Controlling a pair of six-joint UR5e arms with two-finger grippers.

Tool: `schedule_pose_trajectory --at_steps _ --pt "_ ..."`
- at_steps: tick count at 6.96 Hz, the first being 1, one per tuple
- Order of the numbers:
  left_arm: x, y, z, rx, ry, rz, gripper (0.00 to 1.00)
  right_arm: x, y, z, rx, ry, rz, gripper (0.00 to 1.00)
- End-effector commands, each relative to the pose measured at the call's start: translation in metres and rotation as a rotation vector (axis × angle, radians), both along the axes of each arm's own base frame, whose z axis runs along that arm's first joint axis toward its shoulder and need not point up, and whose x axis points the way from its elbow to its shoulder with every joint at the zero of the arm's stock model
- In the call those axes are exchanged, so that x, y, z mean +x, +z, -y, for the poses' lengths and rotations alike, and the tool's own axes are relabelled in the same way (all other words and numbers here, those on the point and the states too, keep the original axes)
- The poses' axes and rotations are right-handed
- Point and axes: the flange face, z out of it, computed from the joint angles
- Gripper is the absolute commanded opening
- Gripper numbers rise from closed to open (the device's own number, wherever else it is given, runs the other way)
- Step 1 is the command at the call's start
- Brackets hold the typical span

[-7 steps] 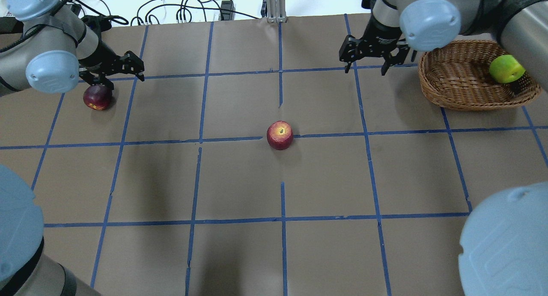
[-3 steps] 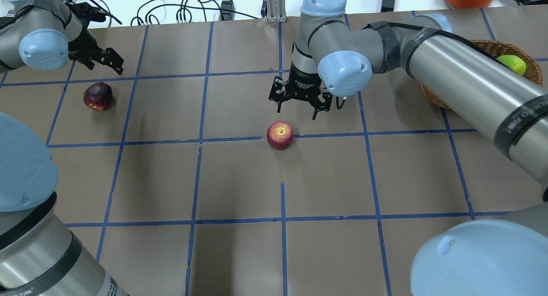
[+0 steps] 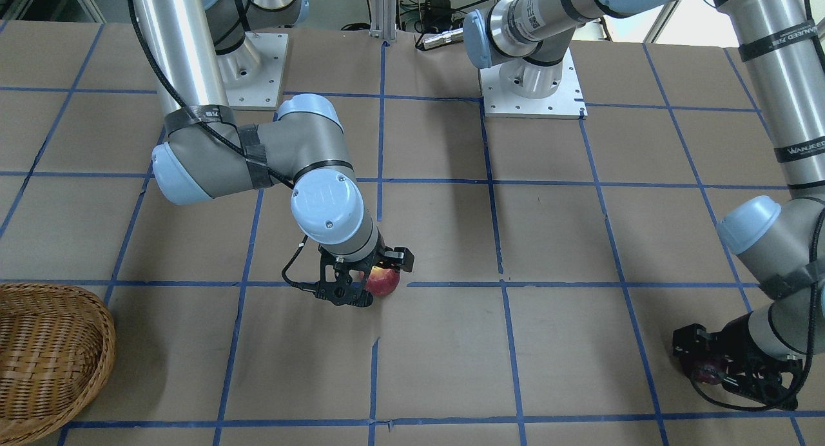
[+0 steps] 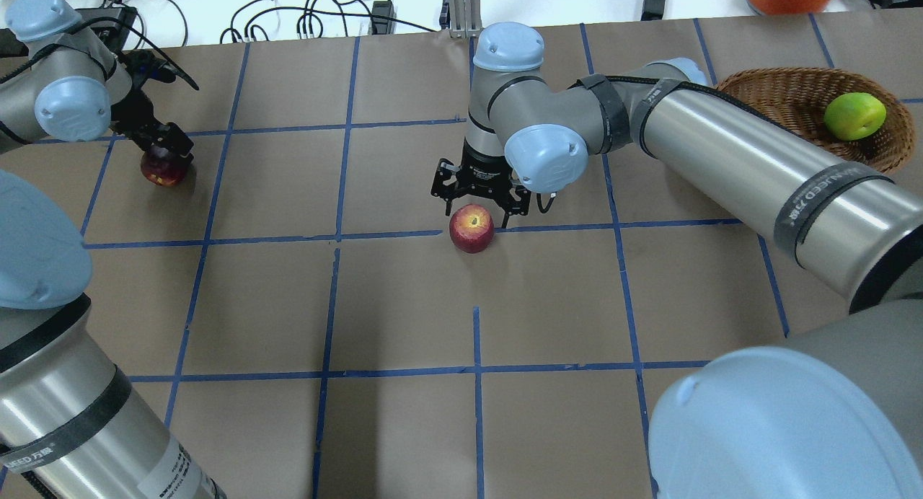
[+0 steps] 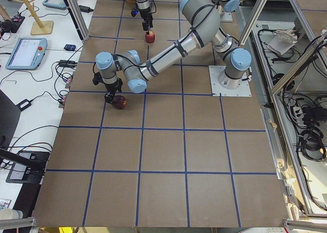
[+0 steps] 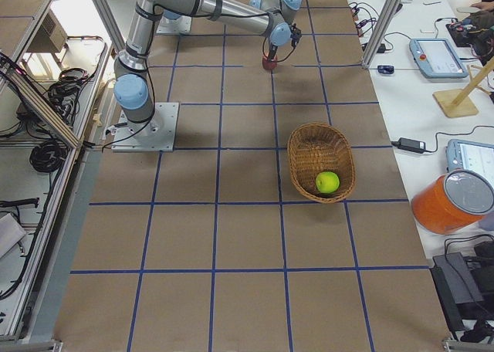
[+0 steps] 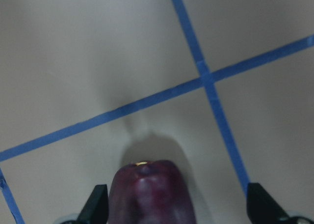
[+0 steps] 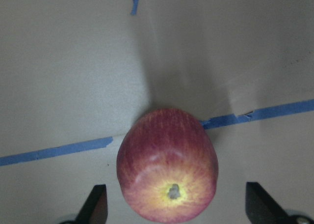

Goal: Put all apples into basket
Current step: 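Grasp center red apple with right while left grasps dark red apple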

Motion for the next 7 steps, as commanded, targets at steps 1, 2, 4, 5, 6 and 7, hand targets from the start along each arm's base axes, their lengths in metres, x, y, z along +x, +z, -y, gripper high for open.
schedule_pose_trajectory --at_steps 1,2,4,5,6,7 --pt "0.007 -0.009 -0.005 0.035 0.006 0.009 1.00 0.004 -0.020 0.000 0.021 0.003 -0.007 1.00" --pt "0.006 -0.004 -0.006 0.033 0.001 0.015 0.44 0.015 -0.027 -0.003 0.014 0.010 -0.005 1.00" --pt "-0.011 0.010 -0.008 0.045 0.006 0.001 0.12 0.021 -0.034 0.006 -0.050 -0.061 0.004 0.61" --pt "-0.026 0.028 -0.017 0.092 0.077 -0.019 0.12 0.020 -0.027 0.007 -0.062 -0.061 0.010 0.01" --pt "-0.070 0.061 -0.032 0.133 0.118 -0.023 0.12 0.017 -0.017 0.011 -0.072 -0.065 0.001 0.00" --pt "-0.122 0.080 -0.051 0.138 0.162 -0.012 0.12 -0.004 0.026 0.020 -0.122 -0.083 0.012 0.00"
